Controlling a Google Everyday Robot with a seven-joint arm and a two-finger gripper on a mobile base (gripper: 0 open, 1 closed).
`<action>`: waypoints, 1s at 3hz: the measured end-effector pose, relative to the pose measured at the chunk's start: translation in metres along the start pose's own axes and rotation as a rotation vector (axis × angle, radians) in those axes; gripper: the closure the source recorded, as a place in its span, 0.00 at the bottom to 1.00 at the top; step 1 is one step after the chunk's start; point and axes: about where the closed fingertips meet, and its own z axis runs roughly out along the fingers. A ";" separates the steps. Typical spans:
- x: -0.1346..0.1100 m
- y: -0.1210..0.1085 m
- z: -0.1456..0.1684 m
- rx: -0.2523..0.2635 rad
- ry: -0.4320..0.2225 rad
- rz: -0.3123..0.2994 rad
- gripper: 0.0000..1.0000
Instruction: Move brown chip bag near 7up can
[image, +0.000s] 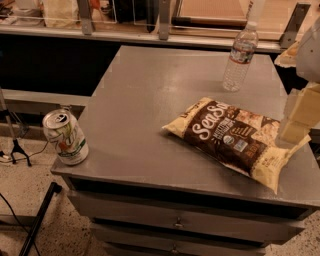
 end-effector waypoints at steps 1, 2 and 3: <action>0.000 0.000 0.000 0.000 0.000 0.000 0.00; -0.001 -0.005 0.013 -0.016 0.023 0.038 0.00; 0.002 -0.010 0.047 -0.068 0.056 0.129 0.00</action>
Offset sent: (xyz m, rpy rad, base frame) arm 0.0262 0.0017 -0.0401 -0.0254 0.1131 -0.1256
